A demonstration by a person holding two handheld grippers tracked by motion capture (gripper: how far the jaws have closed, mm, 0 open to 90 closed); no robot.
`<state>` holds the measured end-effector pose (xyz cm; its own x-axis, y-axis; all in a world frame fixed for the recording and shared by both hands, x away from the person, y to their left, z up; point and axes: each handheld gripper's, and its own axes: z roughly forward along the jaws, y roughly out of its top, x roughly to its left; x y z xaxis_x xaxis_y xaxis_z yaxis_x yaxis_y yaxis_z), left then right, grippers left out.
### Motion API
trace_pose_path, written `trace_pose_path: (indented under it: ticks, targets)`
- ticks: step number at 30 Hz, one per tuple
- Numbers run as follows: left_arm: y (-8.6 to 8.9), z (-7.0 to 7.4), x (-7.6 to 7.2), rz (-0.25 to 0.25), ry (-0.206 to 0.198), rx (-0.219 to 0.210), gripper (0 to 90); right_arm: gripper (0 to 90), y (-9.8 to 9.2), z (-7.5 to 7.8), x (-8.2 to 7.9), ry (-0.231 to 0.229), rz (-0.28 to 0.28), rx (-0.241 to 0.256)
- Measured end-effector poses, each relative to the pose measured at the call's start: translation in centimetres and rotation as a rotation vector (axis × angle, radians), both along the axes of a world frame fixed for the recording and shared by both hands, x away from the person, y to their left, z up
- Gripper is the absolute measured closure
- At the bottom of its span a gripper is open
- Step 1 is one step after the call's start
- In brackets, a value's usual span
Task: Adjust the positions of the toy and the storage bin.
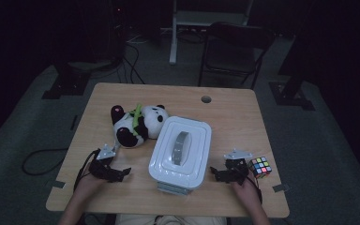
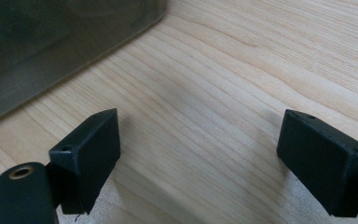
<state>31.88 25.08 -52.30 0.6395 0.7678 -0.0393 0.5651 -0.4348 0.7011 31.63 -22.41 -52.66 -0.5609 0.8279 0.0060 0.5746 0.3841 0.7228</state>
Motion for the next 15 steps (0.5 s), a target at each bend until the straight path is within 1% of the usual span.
trace_pose_path:
  ticks: [1,4,6,11,15]
  targets:
    - [-0.05,0.00,-0.01,-0.004,-0.001,0.013,2.0,12.9,0.00,0.00,0.00,0.000,0.000,0.000]
    - [-0.23,-0.03,-0.06,-0.002,-0.005,0.029,2.2,12.9,0.00,0.00,0.00,0.000,0.000,0.000]
    - [-0.50,-0.08,-0.12,0.002,-0.013,0.055,2.2,12.9,0.01,0.00,0.00,0.000,0.000,-0.001]
    - [-0.76,-0.07,-0.16,0.032,-0.010,0.056,2.1,12.9,0.00,0.00,0.00,0.000,0.000,-0.001]
    - [-0.81,-0.09,-0.16,0.039,-0.013,0.055,2.2,12.9,0.00,0.00,0.00,0.001,0.000,0.000]
